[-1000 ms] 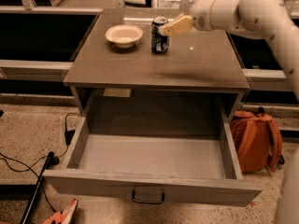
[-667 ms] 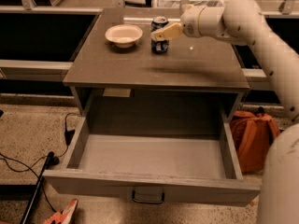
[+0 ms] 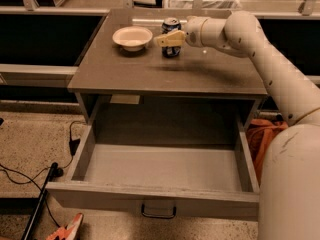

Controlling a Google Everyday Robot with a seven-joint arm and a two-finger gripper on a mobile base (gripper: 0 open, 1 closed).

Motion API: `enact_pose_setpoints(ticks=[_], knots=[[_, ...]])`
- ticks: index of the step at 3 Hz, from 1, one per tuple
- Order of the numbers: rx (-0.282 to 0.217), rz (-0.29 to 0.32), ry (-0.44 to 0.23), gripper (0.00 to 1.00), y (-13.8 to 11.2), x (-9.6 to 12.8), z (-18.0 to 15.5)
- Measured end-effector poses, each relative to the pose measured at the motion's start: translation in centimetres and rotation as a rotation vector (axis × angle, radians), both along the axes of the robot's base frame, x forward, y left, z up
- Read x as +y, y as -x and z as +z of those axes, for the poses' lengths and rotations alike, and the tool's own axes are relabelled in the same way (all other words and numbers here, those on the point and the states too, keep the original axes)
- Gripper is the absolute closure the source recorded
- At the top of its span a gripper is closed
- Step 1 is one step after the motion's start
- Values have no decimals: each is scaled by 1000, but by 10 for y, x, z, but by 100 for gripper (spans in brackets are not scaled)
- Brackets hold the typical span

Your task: Place pepsi can into top drawer

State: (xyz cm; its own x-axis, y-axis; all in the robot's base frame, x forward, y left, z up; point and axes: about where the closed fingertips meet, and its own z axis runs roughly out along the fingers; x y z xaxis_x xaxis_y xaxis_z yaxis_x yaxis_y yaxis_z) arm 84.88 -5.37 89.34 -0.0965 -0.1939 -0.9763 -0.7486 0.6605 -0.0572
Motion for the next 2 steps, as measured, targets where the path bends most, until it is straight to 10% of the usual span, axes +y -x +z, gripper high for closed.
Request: enact_pose_setpoints(ticks=[2], knots=[[0,0,0,18,0,0,0]])
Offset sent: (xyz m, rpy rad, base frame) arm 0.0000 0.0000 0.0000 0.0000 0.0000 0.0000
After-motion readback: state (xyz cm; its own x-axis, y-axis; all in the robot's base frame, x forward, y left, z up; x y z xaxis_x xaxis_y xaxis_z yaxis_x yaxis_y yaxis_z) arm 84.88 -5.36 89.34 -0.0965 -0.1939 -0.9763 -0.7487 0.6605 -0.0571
